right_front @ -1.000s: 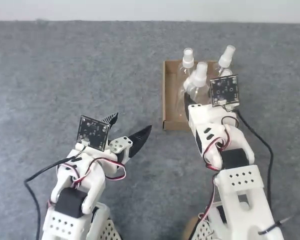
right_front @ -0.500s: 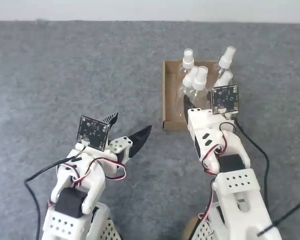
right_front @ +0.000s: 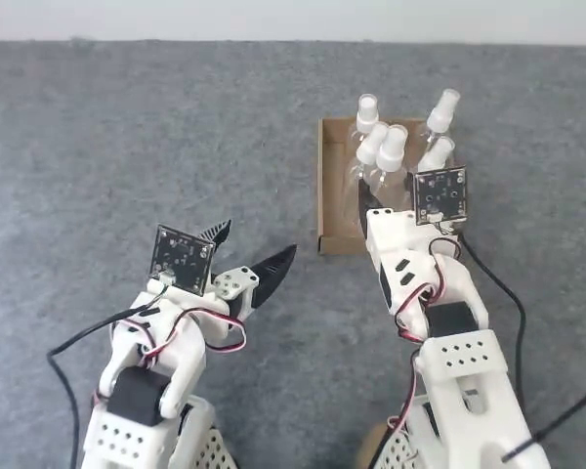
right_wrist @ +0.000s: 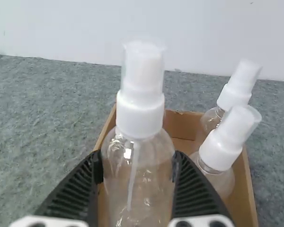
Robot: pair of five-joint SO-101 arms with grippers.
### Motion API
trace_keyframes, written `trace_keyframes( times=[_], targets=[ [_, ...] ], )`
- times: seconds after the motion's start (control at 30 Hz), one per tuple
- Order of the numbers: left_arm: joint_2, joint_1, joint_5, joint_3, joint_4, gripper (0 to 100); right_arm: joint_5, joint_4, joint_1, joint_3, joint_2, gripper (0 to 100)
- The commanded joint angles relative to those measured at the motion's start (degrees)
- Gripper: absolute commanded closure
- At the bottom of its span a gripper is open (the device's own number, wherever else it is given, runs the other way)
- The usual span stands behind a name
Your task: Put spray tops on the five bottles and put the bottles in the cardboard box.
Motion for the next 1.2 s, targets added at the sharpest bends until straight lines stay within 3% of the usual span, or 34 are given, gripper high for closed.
trace_keyframes(
  times=[0.0, 1.17],
  targets=[
    [0.8, -0.3, -0.1, -0.2, -1.1, 69, -0.6, -1.6, 0.6, -0.3, -1.8, 99.3],
    [0.9, -0.2, -0.1, 0.9, -2.6, 69, -0.6, -10.9, 0.1, 4.9, -1.3, 99.3]
  ],
)
